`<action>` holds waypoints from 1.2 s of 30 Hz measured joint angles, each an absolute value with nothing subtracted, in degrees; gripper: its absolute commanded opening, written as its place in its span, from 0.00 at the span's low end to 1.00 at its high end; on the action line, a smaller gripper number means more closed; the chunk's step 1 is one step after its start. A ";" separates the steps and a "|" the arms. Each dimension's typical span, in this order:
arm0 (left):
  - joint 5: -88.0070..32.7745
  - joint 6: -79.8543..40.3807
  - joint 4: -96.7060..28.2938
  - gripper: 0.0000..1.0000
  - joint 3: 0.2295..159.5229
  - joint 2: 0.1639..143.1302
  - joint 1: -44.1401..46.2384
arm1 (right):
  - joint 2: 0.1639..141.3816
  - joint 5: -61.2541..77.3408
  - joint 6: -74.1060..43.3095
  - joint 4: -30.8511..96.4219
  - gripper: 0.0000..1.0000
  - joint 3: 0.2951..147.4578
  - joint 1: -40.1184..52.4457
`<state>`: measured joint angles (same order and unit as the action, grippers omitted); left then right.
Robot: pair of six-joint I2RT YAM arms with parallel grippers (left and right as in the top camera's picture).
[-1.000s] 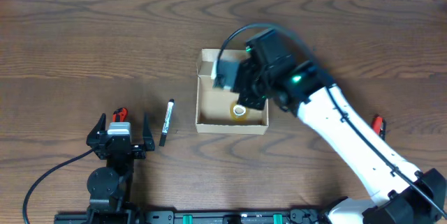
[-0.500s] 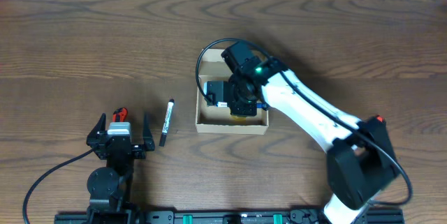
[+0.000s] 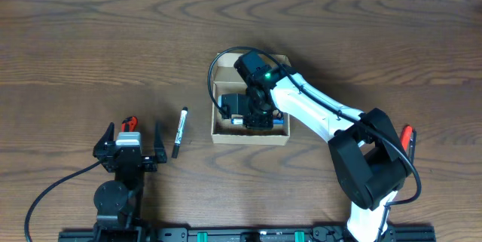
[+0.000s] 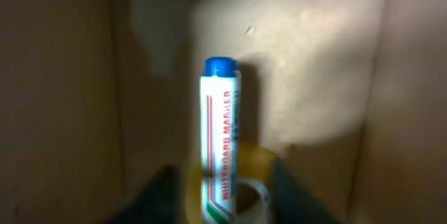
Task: Pack container
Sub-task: 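Carry blue marker with right gripper into box and release, then move right gripper to red stapler and grasp it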
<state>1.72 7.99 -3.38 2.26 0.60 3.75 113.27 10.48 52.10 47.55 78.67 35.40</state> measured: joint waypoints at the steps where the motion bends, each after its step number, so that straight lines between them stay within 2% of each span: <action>1: 1.72 7.99 -3.38 0.95 2.26 0.60 3.75 | 113.16 10.48 52.03 47.29 0.66 78.67 35.40; 6: 1.72 7.99 -3.38 0.95 2.26 0.60 3.75 | 110.24 10.55 50.96 47.22 0.64 78.67 35.38; 9: 1.72 7.99 -3.38 0.95 2.26 0.60 3.75 | 106.72 10.66 47.62 46.83 0.78 78.70 35.03; 12: 1.72 7.99 -3.38 0.96 2.26 0.60 3.75 | 102.52 10.85 40.56 46.52 0.82 78.76 33.47; 16: 1.72 7.99 -3.38 0.95 2.26 0.60 3.75 | 96.99 10.59 28.47 48.58 0.61 78.91 27.35; 17: 1.72 7.99 -3.38 0.95 2.26 0.60 3.75 | 95.98 10.15 26.44 49.06 0.64 78.94 25.63; 19: 1.72 7.99 -3.38 0.95 2.26 0.60 3.75 | 93.65 7.60 19.66 50.22 0.81 78.98 21.02; 20: 1.72 7.99 -3.38 0.95 2.28 0.60 3.75 | 92.51 5.76 16.53 50.72 0.85 79.00 18.50; 28: 1.72 7.99 -3.38 0.95 2.26 0.60 3.75 | 85.76 -4.80 -5.89 61.67 0.88 79.15 -4.60; 36: 1.72 7.99 -3.38 0.95 2.26 0.60 3.75 | 85.91 -6.37 -13.15 68.16 0.97 77.93 -20.69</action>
